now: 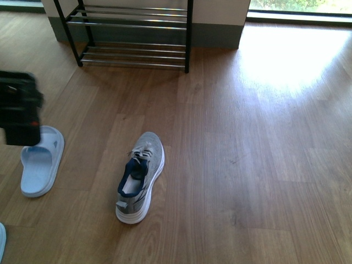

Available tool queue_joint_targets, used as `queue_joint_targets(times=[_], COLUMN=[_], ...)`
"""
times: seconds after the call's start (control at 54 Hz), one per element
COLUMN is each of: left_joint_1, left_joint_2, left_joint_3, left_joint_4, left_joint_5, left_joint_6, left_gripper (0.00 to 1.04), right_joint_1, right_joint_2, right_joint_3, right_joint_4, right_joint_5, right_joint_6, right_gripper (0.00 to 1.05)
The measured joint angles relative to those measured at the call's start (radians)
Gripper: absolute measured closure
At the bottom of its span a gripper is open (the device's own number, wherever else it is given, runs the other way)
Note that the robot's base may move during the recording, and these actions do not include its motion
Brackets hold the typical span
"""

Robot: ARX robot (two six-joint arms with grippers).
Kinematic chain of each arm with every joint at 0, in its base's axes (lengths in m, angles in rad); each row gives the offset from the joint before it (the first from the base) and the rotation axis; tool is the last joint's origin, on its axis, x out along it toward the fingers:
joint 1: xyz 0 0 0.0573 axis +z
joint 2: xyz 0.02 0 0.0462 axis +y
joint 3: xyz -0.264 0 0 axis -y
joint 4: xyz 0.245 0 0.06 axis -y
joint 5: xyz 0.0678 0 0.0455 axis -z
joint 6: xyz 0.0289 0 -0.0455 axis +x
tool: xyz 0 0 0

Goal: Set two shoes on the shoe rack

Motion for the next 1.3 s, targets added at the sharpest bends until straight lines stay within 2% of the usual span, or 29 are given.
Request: queue_joint_targets(times=[0.463,0.703,1.295], left_joint_1=[-0.046,-0.047,-0.019], left_joint_2=[0.629,0.816,1.180], left_joint_3=[0.359,0.473,0.708], left_joint_4=[-0.020,-0.055,-0.117], left_joint_5=[-0.009,0.079,0.026], left_joint_6=[0.004,-0.034,-0.024], left_gripper=[0.09,0.09,0.09], right_joint_1=[0.000,0.000,0.000], right_joint_2=[0.000,0.000,0.000], right_joint_3=[0.000,0.000,0.000], right_joint_4=[0.000,0.000,0.000], right_joint_5=[0.000,0.000,0.000], right_joint_6=[0.000,0.000,0.000], right_gripper=[1.03,1.03,1.03])
